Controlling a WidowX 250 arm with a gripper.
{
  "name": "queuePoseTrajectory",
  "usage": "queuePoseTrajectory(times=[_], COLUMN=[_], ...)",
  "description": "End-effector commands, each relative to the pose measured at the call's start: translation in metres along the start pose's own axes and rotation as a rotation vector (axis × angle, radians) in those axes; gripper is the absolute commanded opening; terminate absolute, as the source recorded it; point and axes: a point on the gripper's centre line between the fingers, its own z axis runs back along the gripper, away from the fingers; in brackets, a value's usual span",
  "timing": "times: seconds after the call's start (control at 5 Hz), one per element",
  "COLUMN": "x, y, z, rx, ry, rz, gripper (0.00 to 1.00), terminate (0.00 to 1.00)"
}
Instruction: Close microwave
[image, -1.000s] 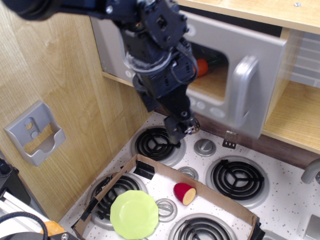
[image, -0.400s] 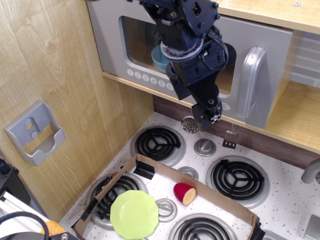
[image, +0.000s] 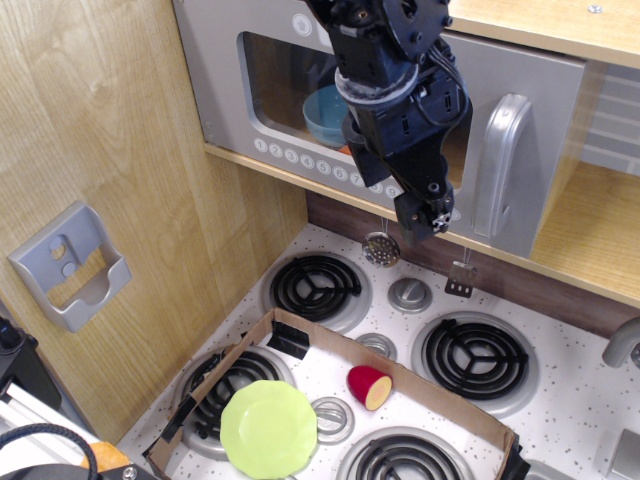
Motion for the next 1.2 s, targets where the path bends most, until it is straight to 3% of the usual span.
queuePoseTrajectory(times=[0.0,0.4,0.8,1.0], x=[0.04,0.058,0.074,0.074], y=[0.005,0.008,0.013,0.011], z=[0.014,0.013,0.013,0.014], rx=[0.022,0.023,0.012,0.015], ry=[-0.084,-0.144,-0.154,-0.149], rz=[-0.021,-0.098,-0.14,-0.136], gripper=[1.0,1.0,1.0,1.0], terminate=[0.0,0.0,0.0,1.0])
